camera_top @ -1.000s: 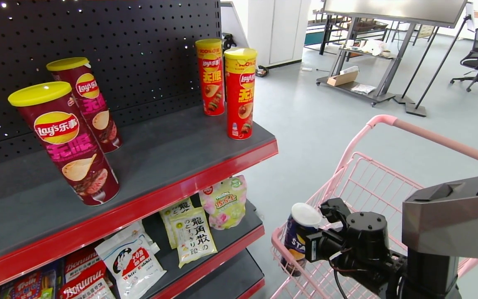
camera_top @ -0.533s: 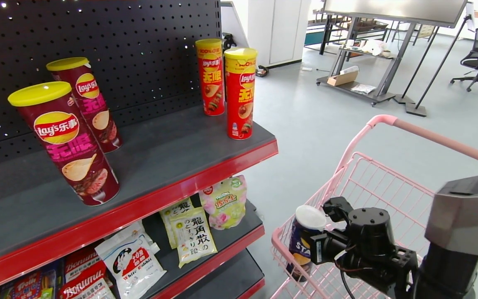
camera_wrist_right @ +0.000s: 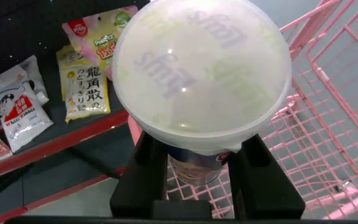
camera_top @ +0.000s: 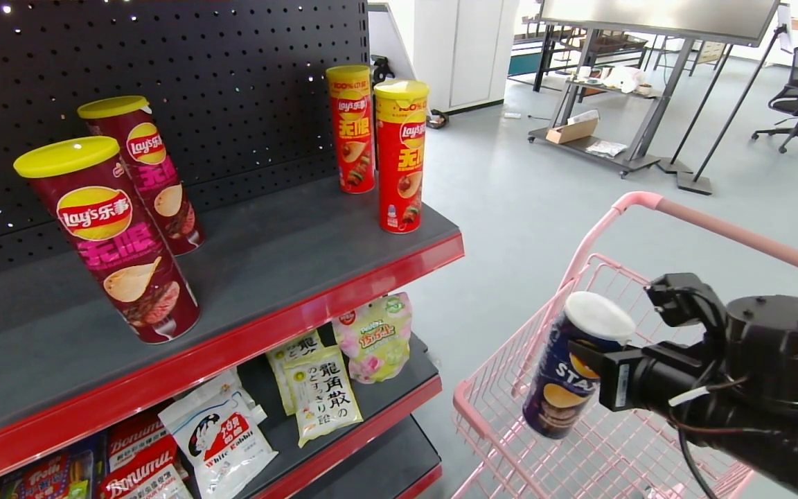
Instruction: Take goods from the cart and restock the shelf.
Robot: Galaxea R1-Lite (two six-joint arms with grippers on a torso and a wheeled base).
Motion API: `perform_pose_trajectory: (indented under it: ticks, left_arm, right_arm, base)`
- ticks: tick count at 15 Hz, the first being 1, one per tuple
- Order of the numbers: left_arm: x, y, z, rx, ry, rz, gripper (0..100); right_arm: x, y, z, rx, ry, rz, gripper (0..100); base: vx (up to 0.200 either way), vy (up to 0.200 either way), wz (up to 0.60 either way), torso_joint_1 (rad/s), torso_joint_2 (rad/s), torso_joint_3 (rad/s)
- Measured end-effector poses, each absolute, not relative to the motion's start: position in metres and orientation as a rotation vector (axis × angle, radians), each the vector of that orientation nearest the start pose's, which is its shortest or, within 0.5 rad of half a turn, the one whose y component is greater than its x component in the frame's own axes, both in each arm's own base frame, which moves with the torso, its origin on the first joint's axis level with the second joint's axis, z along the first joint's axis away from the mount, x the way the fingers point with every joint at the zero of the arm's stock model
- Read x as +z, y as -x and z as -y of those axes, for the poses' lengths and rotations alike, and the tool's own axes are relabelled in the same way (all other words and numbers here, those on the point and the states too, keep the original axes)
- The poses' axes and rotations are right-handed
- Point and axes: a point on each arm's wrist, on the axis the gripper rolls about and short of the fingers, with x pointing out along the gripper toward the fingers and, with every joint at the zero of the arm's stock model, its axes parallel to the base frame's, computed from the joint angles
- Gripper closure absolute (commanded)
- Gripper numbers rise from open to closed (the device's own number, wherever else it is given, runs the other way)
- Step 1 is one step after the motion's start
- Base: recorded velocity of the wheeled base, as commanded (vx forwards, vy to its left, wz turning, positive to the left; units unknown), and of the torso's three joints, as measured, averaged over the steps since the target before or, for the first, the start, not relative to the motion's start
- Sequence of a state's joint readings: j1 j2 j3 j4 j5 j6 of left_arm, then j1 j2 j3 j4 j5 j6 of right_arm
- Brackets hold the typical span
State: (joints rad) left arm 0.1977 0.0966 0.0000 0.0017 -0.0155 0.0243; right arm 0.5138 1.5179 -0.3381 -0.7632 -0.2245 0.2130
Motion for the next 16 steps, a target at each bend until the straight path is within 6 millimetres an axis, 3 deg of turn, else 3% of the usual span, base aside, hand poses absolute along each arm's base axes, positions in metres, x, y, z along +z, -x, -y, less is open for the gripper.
perform_pose_trajectory:
  ticks: [5, 9, 13, 16]
  left_arm:
    - [0.077, 0.015, 0.003, 0.181, -0.014, -0.1, 0]
    - [0.077, 0.015, 0.003, 0.181, -0.013, -0.1, 0]
    - [0.077, 0.015, 0.003, 0.181, -0.014, -0.1, 0]
    - [0.077, 0.015, 0.003, 0.181, -0.014, -0.1, 0]
  right_arm:
    - [0.153, -0.142, -0.063, 0.205, -0.003, -0.514, 100]
    - [0.18, -0.089, -0.031, 0.247, 0.023, -0.487, 100]
    - [0.189, -0.053, -0.015, 0.257, 0.026, -0.38, 100]
    - [0.184, -0.036, -0.009, 0.257, 0.033, -0.349, 100]
  base:
    - [0.0, 0.0, 0.0, 0.0, 0.0, 0.0]
    - [0.0, 0.0, 0.0, 0.0, 0.0, 0.0]
    - [0.0, 0.0, 0.0, 0.0, 0.0, 0.0]
    - [0.0, 0.0, 0.0, 0.0, 0.0, 0.0]
